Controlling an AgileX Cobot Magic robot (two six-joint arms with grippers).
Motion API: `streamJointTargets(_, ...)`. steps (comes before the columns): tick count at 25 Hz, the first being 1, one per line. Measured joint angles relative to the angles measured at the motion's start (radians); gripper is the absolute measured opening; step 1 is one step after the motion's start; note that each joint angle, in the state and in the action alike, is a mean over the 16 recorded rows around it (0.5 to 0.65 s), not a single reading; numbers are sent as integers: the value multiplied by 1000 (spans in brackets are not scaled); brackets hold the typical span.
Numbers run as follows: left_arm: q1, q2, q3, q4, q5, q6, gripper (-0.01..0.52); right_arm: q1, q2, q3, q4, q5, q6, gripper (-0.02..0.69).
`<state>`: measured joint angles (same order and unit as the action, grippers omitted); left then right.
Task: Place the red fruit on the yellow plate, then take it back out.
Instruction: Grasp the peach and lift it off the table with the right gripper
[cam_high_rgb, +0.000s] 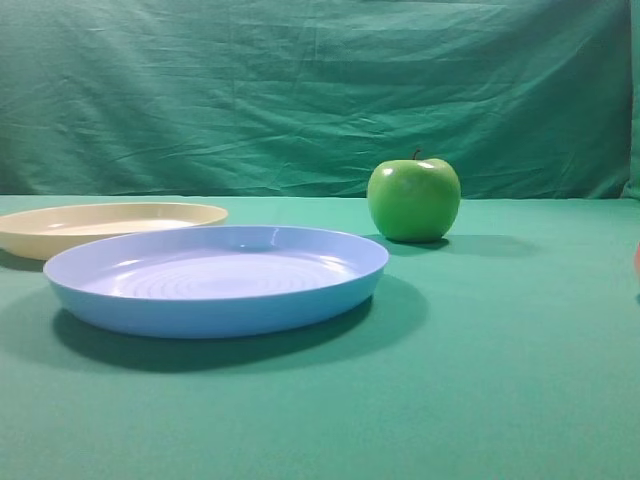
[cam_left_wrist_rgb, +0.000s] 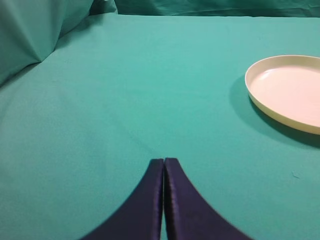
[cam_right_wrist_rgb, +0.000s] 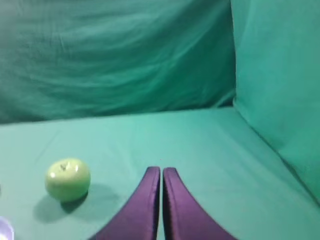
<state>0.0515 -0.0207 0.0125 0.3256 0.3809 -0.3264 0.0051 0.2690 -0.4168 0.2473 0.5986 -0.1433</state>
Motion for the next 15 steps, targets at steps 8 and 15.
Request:
streamJointTargets(8, 0, 0, 0, 0, 0, 0, 0, 34, 188, -69, 63, 179, -170, 0)
streamJointTargets(15, 0, 0, 0, 0, 0, 0, 0, 111, 381, -110, -9, 253, -233, 0)
